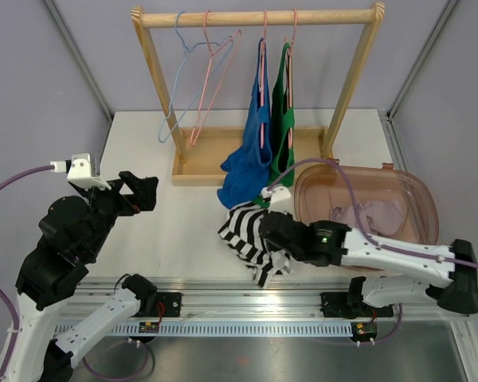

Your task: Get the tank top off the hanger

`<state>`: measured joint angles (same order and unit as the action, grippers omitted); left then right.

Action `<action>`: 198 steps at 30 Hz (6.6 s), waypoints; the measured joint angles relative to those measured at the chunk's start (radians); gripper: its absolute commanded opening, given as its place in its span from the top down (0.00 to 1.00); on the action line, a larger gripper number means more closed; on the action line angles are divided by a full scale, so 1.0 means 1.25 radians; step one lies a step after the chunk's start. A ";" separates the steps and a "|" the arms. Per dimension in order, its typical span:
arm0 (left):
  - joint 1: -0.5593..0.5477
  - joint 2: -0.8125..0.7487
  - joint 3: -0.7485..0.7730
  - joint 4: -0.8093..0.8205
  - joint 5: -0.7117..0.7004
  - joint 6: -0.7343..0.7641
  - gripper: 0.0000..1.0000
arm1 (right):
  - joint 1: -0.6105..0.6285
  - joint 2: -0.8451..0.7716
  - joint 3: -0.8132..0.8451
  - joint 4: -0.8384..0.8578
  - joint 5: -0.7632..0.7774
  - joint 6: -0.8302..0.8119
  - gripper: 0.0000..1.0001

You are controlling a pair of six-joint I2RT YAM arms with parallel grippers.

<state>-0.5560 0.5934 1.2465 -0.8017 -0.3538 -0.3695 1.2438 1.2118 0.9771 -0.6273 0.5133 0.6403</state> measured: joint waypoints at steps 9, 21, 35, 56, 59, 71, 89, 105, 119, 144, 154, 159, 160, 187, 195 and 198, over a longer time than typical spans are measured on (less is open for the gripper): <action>0.000 -0.073 -0.036 -0.049 -0.048 0.015 0.01 | -0.021 -0.155 0.160 -0.403 0.228 0.124 1.00; 0.000 -0.099 -0.036 -0.055 -0.058 0.022 0.01 | -0.440 -0.208 0.216 -0.519 0.307 0.026 1.00; 0.000 -0.064 -0.026 -0.052 -0.038 0.022 0.01 | -0.811 -0.074 0.273 -0.333 0.183 -0.186 1.00; -0.010 0.229 0.289 0.050 0.217 -0.047 0.01 | -0.833 -0.190 0.165 -0.243 0.027 -0.184 0.01; -0.055 0.314 0.352 0.057 0.213 -0.048 0.01 | -0.834 -0.252 0.151 -0.222 -0.078 -0.187 0.00; -0.182 0.659 0.690 0.058 0.065 0.034 0.01 | -0.834 -0.402 0.077 -0.166 -0.417 -0.175 0.01; -0.182 1.041 0.903 0.122 -0.049 0.146 0.50 | -0.834 -0.443 0.039 -0.185 -0.573 -0.175 0.04; -0.181 1.125 0.968 0.134 -0.102 0.179 1.00 | -0.834 -0.438 0.036 -0.185 -0.615 -0.184 0.04; -0.181 0.905 0.890 0.138 -0.080 0.133 1.00 | -0.834 -0.437 0.036 -0.183 -0.634 -0.184 0.01; -0.204 -0.031 -0.304 0.194 0.290 -0.172 1.00 | -0.474 -0.355 -0.419 0.593 -0.773 0.162 0.00; -0.204 -0.215 -0.587 0.251 0.429 -0.311 1.00 | -0.277 -0.208 -0.391 0.682 -0.421 0.132 0.11; -0.204 -0.228 -0.604 0.288 0.438 -0.341 1.00 | -0.204 -0.100 -0.311 0.643 -0.307 0.095 0.28; -0.204 -0.227 -0.604 0.294 0.439 -0.343 1.00 | -0.193 -0.082 -0.299 0.640 -0.292 0.089 0.31; -0.204 -0.201 -0.456 0.205 0.516 -0.219 1.00 | -0.302 -0.114 -0.205 0.303 0.046 0.014 1.00; -0.204 -0.186 -0.370 0.264 0.518 -0.172 1.00 | -0.306 -0.220 -0.174 0.277 -0.157 -0.038 1.00; -0.204 -0.158 -0.355 0.378 0.523 -0.135 1.00 | -0.309 -0.313 -0.170 0.295 -0.300 -0.047 1.00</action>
<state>-0.8112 0.3958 0.8024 -0.3286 0.2996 -0.5385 0.8570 0.8200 0.7643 -0.2588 0.1387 0.5812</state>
